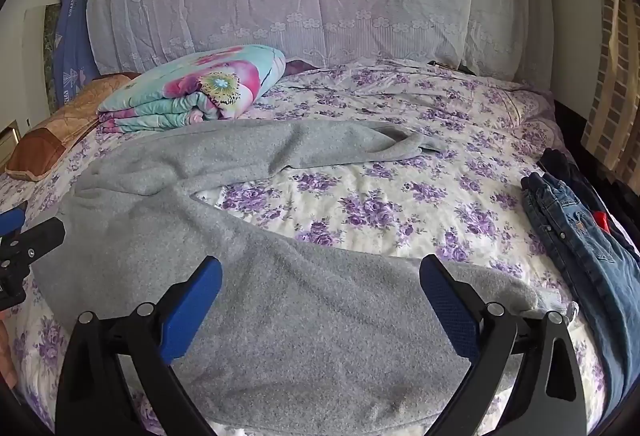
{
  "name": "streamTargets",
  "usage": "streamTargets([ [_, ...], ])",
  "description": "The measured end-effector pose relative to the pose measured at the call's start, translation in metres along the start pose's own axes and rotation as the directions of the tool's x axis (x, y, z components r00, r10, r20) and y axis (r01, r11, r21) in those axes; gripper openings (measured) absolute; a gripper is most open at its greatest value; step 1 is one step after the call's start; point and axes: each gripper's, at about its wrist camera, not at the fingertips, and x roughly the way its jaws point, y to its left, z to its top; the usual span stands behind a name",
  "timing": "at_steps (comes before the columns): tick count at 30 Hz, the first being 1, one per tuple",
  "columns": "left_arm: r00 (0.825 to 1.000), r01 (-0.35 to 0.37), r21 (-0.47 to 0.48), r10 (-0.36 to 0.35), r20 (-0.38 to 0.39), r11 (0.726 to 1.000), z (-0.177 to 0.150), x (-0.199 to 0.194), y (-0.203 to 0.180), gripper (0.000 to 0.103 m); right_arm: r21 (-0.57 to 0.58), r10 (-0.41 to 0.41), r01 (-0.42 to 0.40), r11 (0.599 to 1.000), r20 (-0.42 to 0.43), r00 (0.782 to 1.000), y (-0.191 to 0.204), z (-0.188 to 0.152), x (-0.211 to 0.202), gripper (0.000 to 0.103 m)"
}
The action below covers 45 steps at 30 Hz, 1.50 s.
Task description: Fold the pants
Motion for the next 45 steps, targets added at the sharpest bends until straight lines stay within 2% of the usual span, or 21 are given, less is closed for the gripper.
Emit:
streamTargets([
  [45,1.000,0.006,-0.030,-0.007,-0.021,1.000,-0.007,0.003,0.003,0.099,-0.012,-0.014,0.014,1.000,-0.009,1.000,0.004,-0.005,0.002,0.100],
])
